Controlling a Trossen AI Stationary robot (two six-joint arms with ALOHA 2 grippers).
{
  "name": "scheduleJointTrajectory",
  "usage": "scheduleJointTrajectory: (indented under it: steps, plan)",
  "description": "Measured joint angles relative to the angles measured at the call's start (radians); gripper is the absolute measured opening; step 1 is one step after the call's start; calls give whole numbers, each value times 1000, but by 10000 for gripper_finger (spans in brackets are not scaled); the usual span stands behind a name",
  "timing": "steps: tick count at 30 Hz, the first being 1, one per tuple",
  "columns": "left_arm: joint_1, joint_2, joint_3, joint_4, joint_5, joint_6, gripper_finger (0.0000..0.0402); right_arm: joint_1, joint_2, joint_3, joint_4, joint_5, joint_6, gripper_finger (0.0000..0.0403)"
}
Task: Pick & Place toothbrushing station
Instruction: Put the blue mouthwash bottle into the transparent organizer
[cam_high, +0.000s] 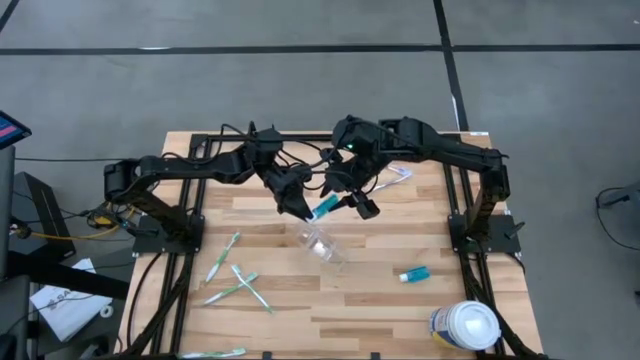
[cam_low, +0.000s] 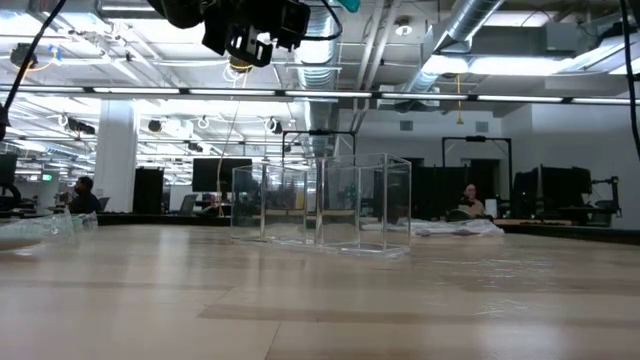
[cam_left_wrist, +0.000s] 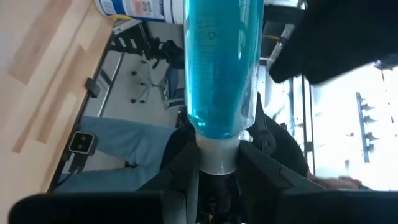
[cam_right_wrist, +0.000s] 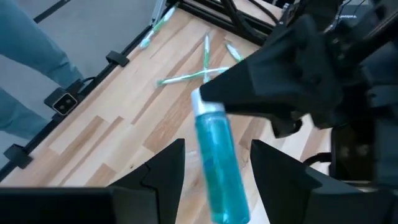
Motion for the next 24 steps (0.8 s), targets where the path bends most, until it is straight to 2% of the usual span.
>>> scheduleJointTrajectory:
  steps: [8, 24]
  plan:
    - [-2, -3, -1, 10, -3, 29, 77, -73, -29, 0, -42, 2, 40, 173]
    - [-4, -25, -1, 90, 1, 9, 77, -48, -11, 0, -55, -33, 5, 173]
